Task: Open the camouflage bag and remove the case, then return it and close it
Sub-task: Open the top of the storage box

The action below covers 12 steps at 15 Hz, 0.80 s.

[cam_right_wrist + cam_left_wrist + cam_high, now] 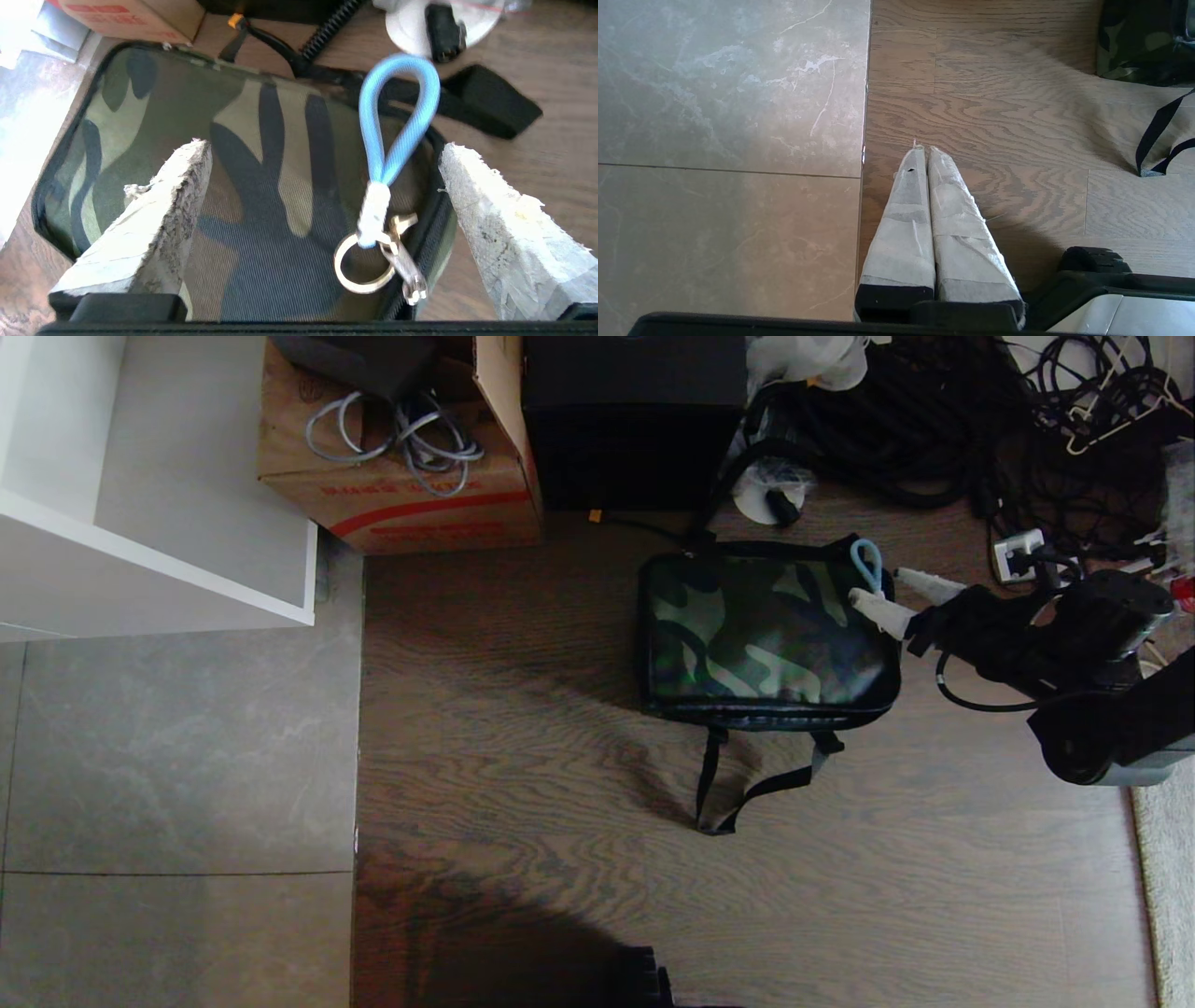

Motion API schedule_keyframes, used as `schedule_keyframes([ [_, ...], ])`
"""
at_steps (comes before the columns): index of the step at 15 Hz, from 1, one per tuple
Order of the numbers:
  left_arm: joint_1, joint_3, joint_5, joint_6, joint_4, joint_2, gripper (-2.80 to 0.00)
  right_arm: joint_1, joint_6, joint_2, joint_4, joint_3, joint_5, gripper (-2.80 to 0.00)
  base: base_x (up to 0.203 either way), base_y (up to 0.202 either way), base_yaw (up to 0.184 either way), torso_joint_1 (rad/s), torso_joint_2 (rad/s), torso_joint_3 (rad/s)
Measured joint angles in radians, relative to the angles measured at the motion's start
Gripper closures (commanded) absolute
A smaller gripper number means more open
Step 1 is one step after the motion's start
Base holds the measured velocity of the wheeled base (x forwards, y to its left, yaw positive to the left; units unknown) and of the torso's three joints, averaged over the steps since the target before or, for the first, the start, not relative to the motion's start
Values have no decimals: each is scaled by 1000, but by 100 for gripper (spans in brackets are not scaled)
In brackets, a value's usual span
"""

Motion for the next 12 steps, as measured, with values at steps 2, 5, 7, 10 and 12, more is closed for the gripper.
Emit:
schedule_keyframes([
  [2, 1, 0, 0, 0, 0, 0, 0, 0, -1, -3, 3, 18, 1, -280, 0, 0, 0, 0, 0, 0],
  [5, 1, 0, 0, 0, 0, 0, 0, 7, -32, -5, 0, 56, 1, -280, 0, 0, 0, 0, 0, 0],
  [7, 1, 0, 0, 0, 0, 0, 0, 12, -43, 2, -1, 67, 0, -280, 0, 0, 0, 0, 0, 0],
  [10, 1, 0, 0, 0, 0, 0, 0, 15, -50, 16, -9, 72, -4, -280, 0, 0, 0, 0, 0, 0],
  [12, 1, 0, 0, 0, 0, 0, 0, 16, -51, 26, -24, 66, -4, -280, 0, 0, 0, 0, 0, 0],
])
